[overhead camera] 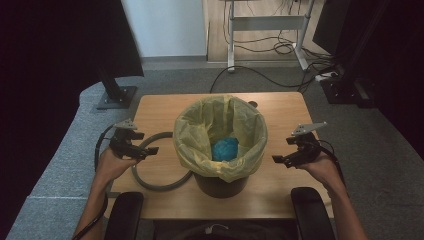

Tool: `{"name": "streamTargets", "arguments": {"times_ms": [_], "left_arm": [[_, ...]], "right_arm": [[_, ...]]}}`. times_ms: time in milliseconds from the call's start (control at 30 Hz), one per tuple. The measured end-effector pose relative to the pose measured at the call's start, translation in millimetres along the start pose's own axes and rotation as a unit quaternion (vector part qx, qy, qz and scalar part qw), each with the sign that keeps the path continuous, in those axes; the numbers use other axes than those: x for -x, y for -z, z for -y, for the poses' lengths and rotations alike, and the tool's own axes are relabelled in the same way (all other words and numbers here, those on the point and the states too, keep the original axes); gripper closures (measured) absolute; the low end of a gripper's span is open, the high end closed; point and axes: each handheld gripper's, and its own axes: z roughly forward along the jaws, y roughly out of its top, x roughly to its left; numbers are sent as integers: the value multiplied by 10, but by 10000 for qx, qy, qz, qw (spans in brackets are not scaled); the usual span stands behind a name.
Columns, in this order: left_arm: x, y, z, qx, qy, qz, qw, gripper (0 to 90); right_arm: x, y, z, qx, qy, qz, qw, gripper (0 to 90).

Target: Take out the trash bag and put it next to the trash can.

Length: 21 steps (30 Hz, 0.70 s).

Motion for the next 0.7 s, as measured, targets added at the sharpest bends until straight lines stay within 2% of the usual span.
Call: {"name": "streamTargets", "arguments": {"times_ms": [167,333,567,700], "left_arm": [[123,89,-127,72,-227,125,9996,54],[220,183,-231,155,-384,205,9989,55],[376,302,-365,269,-651,396,9967,54],[479,360,-453,245,-812,474,9953,53]], "right_arm": [[-110,92,-141,-6,164,-185,9997,25],[-186,202,-257,24,229,-329,9992,26],[-256,387,-415,169,253,-529,9981,32],[-300,480,-495,171,296,-590,9977,49]]}}
